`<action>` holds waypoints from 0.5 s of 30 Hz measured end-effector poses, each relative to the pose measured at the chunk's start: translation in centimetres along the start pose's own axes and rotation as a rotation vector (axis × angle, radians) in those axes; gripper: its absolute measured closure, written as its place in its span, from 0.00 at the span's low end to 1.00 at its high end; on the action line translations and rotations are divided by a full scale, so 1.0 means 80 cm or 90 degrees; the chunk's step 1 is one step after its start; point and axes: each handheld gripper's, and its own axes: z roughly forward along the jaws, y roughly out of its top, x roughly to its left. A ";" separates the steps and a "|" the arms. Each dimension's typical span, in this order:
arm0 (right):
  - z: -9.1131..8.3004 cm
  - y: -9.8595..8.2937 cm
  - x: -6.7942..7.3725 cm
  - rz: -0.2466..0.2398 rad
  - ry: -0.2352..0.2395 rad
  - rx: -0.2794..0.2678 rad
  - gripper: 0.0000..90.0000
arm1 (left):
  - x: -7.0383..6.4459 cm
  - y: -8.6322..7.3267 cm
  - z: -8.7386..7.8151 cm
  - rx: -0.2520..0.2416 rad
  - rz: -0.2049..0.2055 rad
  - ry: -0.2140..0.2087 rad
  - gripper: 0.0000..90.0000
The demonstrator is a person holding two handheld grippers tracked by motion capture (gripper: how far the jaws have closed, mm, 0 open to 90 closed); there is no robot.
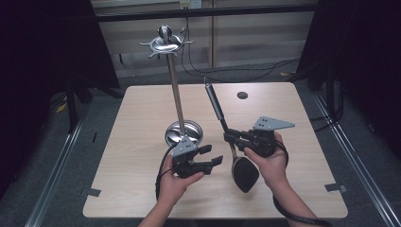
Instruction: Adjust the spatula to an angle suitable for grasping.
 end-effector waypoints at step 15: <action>0.011 0.002 0.006 0.013 0.016 -0.011 0.84 | -0.003 0.004 0.034 -0.026 -0.057 -0.012 0.62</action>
